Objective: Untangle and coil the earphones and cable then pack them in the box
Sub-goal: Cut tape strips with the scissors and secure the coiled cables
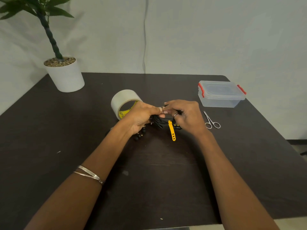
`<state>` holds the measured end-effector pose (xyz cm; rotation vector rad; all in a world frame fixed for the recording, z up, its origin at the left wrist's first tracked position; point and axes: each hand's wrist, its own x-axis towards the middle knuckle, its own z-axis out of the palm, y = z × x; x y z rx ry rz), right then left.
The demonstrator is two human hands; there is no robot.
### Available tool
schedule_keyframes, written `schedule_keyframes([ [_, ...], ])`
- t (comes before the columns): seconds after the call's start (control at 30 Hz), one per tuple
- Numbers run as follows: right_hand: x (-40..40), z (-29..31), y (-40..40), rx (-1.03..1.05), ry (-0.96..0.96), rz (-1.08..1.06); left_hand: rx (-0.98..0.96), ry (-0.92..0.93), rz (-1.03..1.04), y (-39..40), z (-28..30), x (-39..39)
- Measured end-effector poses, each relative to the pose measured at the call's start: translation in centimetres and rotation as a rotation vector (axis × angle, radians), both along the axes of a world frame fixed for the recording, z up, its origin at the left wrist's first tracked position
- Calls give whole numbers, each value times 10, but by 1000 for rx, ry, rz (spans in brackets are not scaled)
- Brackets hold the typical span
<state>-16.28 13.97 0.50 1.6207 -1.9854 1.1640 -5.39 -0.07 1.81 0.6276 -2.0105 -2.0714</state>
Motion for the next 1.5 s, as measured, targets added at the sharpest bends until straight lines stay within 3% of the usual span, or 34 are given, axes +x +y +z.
schedule_keyframes([
  [0.1,5,1,0,2,-119,-12,-31,48,-11,0,-2,1],
  [0.27,8,-6,-5,-19,-365,-71,-297,99,11,-1,-3,-1],
  [0.63,7,1,-8,-111,-522,-183,-485,60,-87,10,-7,-7],
  [0.7,4,2,-7,-73,-542,-174,-482,82,-59,13,-6,-8],
  [0.9,2,12,5,-79,-872,-29,-396,80,-16,10,-4,-5],
  [1.03,1,12,9,111,-770,46,-393,72,-19,9,-3,-4],
  [1.1,3,10,5,91,-790,21,-421,71,-29,7,-4,-4],
  [1.23,8,10,1,-59,-997,-2,-548,74,-30,9,-4,-4],
  [1.37,8,9,-1,-113,-1173,20,-819,89,-3,13,-3,-8],
  [1.5,10,15,3,-102,-1217,41,-932,98,-37,15,0,-6],
])
